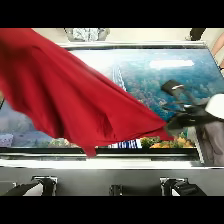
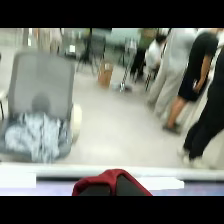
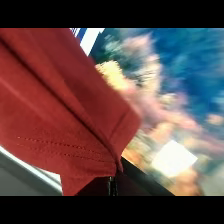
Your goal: Fold the shirts.
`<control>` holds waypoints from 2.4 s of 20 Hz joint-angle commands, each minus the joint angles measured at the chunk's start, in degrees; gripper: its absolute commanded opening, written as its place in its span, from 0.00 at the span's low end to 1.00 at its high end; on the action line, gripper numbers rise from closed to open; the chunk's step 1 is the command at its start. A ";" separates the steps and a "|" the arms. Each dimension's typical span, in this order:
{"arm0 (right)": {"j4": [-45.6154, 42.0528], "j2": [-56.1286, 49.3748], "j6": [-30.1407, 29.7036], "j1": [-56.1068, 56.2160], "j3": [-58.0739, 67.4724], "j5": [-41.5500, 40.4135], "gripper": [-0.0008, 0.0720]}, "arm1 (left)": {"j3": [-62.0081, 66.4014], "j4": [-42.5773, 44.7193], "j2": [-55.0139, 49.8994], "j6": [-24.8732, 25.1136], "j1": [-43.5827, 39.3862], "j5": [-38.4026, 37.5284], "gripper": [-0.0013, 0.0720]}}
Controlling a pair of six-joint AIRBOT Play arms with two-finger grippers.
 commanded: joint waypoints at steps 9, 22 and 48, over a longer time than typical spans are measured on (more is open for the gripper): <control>12.41 -30.80 7.50 -0.11 -5.22 -44.28 0.39 | -2.12 -0.61 -34.93 -5.03 -5.75 -3.26 0.74; 10.38 -27.85 -10.21 -25.75 3.45 -2.12 0.97 | -41.66 10.58 -11.69 -7.02 4.85 -36.28 0.99; 17.11 -30.69 -15.87 -7.28 -7.87 -23.08 0.52 | -61.22 -0.63 -6.32 -4.63 0.92 -19.28 0.06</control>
